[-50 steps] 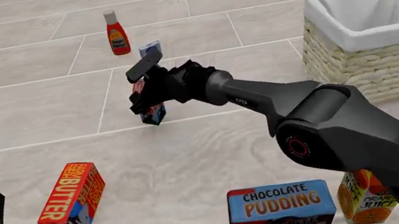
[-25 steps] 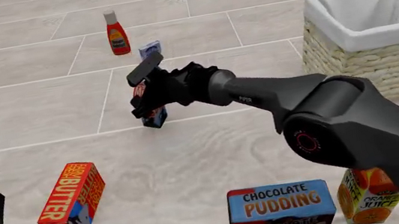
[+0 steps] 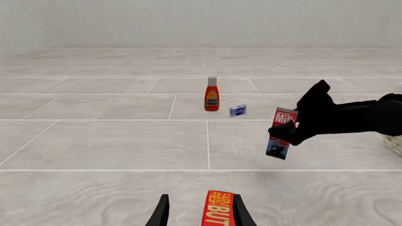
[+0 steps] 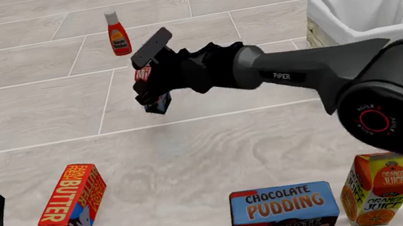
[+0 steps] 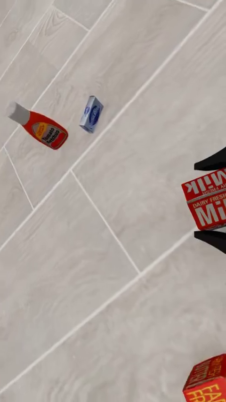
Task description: Pick the milk and place it in the basket.
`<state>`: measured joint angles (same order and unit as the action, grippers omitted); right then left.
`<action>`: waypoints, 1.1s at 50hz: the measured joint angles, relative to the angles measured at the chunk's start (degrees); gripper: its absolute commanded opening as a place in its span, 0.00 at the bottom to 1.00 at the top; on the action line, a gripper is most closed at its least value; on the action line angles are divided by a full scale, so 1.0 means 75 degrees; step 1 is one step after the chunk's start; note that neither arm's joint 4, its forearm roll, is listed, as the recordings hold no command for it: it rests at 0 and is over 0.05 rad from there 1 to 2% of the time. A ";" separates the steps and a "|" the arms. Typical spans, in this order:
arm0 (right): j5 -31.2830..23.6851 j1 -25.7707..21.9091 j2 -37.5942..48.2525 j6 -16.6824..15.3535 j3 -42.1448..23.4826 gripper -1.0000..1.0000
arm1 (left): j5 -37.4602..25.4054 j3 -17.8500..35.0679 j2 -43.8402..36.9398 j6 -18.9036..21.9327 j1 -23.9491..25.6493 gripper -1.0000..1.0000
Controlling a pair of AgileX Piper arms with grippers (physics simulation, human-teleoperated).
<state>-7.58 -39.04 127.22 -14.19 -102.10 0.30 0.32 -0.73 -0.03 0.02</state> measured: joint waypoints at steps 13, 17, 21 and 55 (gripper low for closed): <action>-0.0022 0.0210 -0.1168 -0.0038 0.0659 0.00 | 0.0000 0.0000 0.0000 0.0000 0.0000 1.00; -0.0082 0.0321 -0.1505 -0.0031 0.0785 0.00 | 0.0000 0.0000 0.0000 0.0000 0.0000 1.00; -0.0180 0.0467 -0.1848 -0.0026 0.0869 0.00 | 0.0000 0.0000 0.0000 0.0000 -0.0001 1.00; -0.1372 0.2366 -0.3917 -0.0253 0.0856 0.00 | 0.0000 0.0000 0.0001 0.0000 -0.0001 1.00</action>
<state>-17.87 -21.30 97.85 -16.08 -95.68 0.29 0.32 -0.73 -0.03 0.01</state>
